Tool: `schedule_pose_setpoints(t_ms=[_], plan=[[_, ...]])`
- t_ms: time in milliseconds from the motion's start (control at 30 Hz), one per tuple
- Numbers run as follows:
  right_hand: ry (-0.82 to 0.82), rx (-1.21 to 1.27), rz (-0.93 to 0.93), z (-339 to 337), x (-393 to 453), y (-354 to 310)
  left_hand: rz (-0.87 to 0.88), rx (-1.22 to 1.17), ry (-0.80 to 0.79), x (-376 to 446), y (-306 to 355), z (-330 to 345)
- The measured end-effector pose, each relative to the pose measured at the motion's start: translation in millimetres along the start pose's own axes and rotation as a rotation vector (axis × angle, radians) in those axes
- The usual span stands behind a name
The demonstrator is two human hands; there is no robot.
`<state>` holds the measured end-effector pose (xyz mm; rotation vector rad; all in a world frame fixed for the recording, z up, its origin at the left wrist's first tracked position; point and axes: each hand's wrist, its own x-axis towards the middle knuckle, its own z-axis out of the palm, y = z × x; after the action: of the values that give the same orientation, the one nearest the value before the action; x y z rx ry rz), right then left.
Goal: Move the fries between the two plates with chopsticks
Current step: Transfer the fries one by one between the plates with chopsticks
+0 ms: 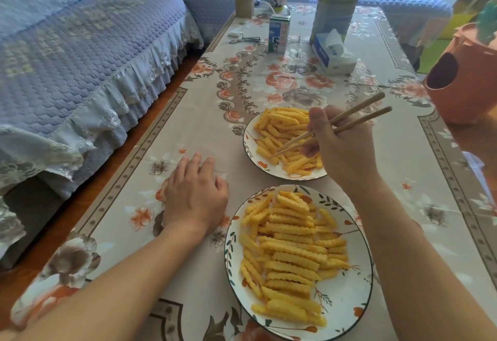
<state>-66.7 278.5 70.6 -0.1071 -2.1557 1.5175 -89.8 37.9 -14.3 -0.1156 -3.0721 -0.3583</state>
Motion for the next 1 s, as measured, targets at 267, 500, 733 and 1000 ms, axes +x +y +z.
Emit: schedule_pose_setpoints(t_ms=[267,500,733,1000], plan=[[-0.039,0.276,0.106,-20,6,-22,0.001,0.003,-0.003,0,0,0],[-0.544,0.233,0.12,-24,-6,-44,0.009,0.005,0.003,0,-1,0],[-0.628,0.105,0.048,-21,-10,-50,0.005,0.009,0.002,0,0,0],[-0.175,0.199,0.032,-37,5,-37,0.0,0.006,-0.008,1,-1,1]])
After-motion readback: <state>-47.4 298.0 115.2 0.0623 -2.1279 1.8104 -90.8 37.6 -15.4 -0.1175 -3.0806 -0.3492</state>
